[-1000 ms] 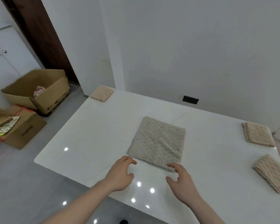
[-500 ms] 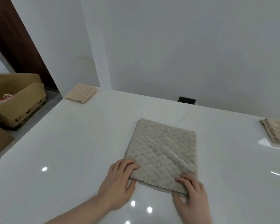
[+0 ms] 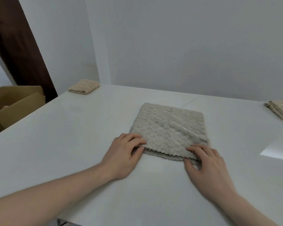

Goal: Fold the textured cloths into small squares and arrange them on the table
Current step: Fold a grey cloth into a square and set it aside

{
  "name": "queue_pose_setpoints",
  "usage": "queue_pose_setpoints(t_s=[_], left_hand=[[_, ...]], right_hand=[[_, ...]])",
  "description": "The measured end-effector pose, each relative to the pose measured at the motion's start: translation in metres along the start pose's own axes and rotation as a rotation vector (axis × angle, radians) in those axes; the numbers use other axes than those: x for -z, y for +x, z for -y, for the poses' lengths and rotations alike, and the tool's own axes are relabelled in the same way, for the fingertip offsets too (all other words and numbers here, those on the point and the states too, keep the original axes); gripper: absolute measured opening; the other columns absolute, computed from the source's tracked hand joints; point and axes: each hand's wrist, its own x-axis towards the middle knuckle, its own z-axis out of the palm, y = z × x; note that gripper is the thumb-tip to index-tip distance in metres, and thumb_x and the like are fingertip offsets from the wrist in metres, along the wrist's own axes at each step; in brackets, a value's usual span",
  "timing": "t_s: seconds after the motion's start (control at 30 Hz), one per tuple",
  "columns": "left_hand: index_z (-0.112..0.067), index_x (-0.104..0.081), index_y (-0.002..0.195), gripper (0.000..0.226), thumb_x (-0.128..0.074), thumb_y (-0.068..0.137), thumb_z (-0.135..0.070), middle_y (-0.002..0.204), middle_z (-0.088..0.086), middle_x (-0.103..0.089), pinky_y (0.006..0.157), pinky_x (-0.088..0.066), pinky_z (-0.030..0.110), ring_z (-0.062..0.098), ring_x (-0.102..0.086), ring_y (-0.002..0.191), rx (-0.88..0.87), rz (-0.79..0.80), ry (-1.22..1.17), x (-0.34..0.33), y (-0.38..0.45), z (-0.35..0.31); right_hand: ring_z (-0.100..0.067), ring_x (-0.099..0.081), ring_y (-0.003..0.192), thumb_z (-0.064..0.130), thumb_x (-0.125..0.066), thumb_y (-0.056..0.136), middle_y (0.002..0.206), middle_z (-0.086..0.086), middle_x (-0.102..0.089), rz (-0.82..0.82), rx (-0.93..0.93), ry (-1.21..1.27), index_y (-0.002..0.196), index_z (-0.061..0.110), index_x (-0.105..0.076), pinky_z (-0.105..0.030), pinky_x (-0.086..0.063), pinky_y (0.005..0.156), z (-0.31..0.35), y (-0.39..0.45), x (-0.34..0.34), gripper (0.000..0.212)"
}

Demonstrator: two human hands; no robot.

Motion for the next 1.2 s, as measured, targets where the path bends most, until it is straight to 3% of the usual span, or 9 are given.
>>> queue_pose_setpoints(t_s=[0.27, 0.4, 0.63, 0.87, 0.97, 1.1, 1.2], left_hand=[[-0.030, -0.074, 0.114, 0.022, -0.056, 0.101, -0.030, 0.122, -0.016, -0.069, 0.102, -0.043, 0.029, 0.012, -0.058, 0.112, 0.035, -0.078, -0.036, 0.001, -0.003, -0.004], [-0.027, -0.069, 0.098, 0.016, -0.054, 0.101, -0.029, 0.099, -0.015, -0.069, 0.088, -0.047, 0.033, 0.016, -0.060, 0.098, 0.065, -0.151, -0.026, 0.003, -0.005, -0.006], [-0.035, -0.061, 0.098, 0.013, -0.055, 0.097, -0.023, 0.094, -0.020, -0.063, 0.080, -0.047, 0.028, 0.006, -0.056, 0.093, 0.119, -0.164, -0.081, 0.000, -0.005, -0.001], [-0.038, -0.067, 0.101, 0.020, -0.057, 0.098, -0.020, 0.095, -0.027, -0.062, 0.082, -0.038, 0.012, -0.001, -0.054, 0.097, 0.106, -0.191, -0.114, -0.001, -0.004, -0.001], [-0.037, -0.067, 0.099, 0.016, -0.058, 0.099, -0.024, 0.094, -0.028, -0.062, 0.084, -0.042, 0.015, 0.000, -0.054, 0.096, 0.073, -0.221, -0.109, -0.002, -0.002, 0.001], [-0.033, -0.066, 0.092, 0.014, -0.060, 0.099, -0.022, 0.090, -0.020, -0.065, 0.080, -0.045, 0.024, 0.006, -0.055, 0.090, 0.095, -0.269, -0.126, 0.000, 0.004, -0.010], [-0.028, -0.067, 0.091, 0.015, -0.061, 0.098, -0.016, 0.089, -0.015, -0.066, 0.075, -0.041, 0.023, 0.009, -0.058, 0.087, 0.131, -0.387, -0.211, 0.021, 0.021, -0.034]], right_hand=[[-0.017, -0.056, 0.121, 0.038, -0.065, 0.092, 0.126, 0.009, -0.063, -0.031, -0.036, 0.085, 0.122, 0.028, -0.069, -0.033, -0.042, 0.105, 0.009, -0.008, 0.011, 0.032], [-0.015, -0.059, 0.116, 0.034, -0.065, 0.091, 0.119, 0.011, -0.066, -0.106, -0.062, 0.108, 0.113, 0.026, -0.073, -0.022, -0.040, 0.093, 0.009, -0.011, 0.010, 0.025], [-0.012, -0.060, 0.101, 0.026, -0.065, 0.091, 0.095, 0.022, -0.060, -0.192, -0.033, 0.104, 0.094, 0.031, -0.073, -0.022, -0.042, 0.082, 0.001, -0.008, 0.004, 0.010], [-0.008, -0.059, 0.096, 0.019, -0.069, 0.087, 0.093, 0.025, -0.064, -0.259, -0.018, 0.134, 0.092, 0.034, -0.072, -0.024, -0.046, 0.082, -0.005, -0.007, 0.003, 0.016], [-0.010, -0.058, 0.091, 0.017, -0.074, 0.086, 0.084, 0.026, -0.064, -0.308, -0.066, 0.211, 0.087, 0.037, -0.070, -0.023, -0.042, 0.079, -0.007, -0.002, 0.004, 0.021], [-0.008, -0.059, 0.095, 0.027, -0.070, 0.093, 0.088, 0.021, -0.064, -0.354, -0.105, 0.214, 0.096, 0.041, -0.070, -0.027, -0.046, 0.080, -0.004, -0.004, 0.013, 0.014], [-0.008, -0.061, 0.095, 0.021, -0.068, 0.095, 0.090, 0.023, -0.063, -0.438, -0.073, 0.226, 0.103, 0.036, -0.072, -0.026, -0.046, 0.079, 0.008, -0.001, 0.030, 0.017]])
